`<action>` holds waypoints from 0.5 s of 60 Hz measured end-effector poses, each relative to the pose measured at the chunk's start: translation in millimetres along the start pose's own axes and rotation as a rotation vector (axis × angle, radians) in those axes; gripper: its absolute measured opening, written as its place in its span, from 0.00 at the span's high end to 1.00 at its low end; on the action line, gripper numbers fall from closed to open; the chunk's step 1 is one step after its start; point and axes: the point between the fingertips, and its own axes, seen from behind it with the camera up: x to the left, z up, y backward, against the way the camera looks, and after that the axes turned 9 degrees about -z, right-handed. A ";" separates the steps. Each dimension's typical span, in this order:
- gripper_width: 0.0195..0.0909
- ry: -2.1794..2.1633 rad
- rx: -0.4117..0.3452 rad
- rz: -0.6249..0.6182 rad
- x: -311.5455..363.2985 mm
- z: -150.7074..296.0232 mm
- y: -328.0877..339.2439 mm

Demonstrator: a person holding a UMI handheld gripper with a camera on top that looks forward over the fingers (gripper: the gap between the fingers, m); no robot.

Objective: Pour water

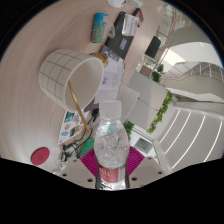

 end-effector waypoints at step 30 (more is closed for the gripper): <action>0.82 -0.433 0.092 0.001 -39.7 -31.7 6.9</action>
